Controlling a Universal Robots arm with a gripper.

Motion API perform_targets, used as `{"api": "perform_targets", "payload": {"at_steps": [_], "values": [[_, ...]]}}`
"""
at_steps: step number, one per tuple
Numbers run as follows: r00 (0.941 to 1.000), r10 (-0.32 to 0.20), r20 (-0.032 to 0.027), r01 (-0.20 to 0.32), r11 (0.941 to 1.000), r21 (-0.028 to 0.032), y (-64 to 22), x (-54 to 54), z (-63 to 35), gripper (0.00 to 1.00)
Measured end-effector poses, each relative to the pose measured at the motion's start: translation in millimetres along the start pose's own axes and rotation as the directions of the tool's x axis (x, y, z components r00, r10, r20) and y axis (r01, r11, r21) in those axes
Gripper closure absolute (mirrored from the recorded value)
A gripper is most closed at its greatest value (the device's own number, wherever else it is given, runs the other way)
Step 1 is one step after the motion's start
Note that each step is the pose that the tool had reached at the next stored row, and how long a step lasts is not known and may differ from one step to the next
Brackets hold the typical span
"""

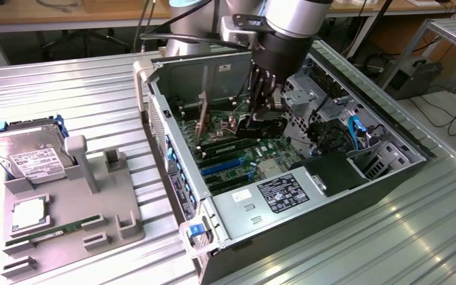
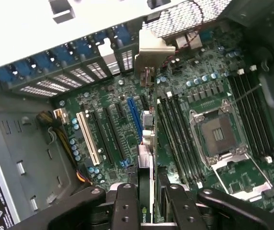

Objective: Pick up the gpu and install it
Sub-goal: 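Insert the gpu into the slot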

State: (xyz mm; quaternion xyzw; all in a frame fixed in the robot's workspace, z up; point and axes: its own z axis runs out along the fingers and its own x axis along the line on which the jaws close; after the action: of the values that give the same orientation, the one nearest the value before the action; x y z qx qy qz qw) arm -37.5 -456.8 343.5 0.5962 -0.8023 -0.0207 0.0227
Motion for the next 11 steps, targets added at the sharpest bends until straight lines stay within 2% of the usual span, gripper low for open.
{"api": "perform_targets", "payload": {"at_steps": [4,9,11], "values": [[0.9973,-0.073,-0.0044,0.073,0.9973,0.0007,-0.2,0.0,4.0,0.74],[0.9866,-0.163,-0.0099,0.163,0.9867,0.001,-0.6,-0.1,11.2,0.74],[0.9845,-0.175,-0.0091,0.175,0.9845,0.001,0.4,0.2,14.1,0.74]]}}
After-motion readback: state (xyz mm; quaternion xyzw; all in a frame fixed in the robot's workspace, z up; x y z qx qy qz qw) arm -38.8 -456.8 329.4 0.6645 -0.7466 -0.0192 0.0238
